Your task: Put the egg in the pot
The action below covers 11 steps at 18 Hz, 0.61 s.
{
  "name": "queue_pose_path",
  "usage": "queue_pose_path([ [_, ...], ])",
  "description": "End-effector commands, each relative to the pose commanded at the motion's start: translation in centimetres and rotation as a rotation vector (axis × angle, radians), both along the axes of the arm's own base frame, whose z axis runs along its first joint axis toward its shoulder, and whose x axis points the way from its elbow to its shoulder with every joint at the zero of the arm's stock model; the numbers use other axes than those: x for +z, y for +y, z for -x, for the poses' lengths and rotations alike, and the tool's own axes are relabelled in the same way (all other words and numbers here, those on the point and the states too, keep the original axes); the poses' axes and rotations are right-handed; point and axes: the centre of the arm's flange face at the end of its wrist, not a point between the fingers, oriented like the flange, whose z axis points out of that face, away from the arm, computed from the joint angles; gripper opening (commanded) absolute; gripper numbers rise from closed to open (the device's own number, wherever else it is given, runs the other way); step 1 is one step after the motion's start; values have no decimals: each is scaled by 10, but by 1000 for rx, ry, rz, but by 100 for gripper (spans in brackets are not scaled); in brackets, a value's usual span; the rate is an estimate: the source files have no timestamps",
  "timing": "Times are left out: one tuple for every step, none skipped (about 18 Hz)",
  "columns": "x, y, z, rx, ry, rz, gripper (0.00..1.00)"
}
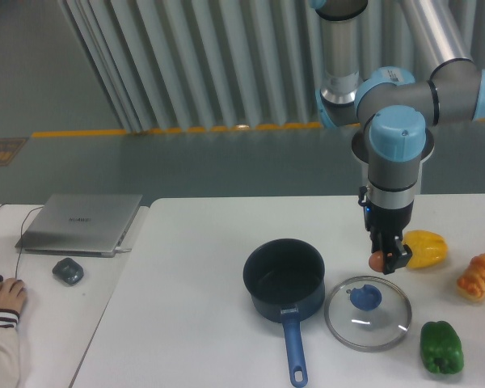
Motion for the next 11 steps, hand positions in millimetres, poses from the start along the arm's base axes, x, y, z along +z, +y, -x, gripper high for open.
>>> queue_pose_path([
  [-1, 1, -3, 0, -1, 1, 36],
  [-1, 2, -4, 0, -1, 1, 36],
  [-1, 2, -5, -3, -1, 2, 36],
  [-1, 4, -8, -6, -1, 2, 36],
  [-1, 5, -10, -3, -3, 1, 36],
  [1, 8, -15, 6, -15, -11, 36],
  [4, 12, -20, 21, -35, -30, 36],
  [3, 16, -24, 41, -51, -41, 36],
  [1, 21, -30, 52, -53, -44, 36],
  [0, 28, -39, 53, -47, -53, 36],
  [-2, 35, -48, 56, -41, -58, 36],
])
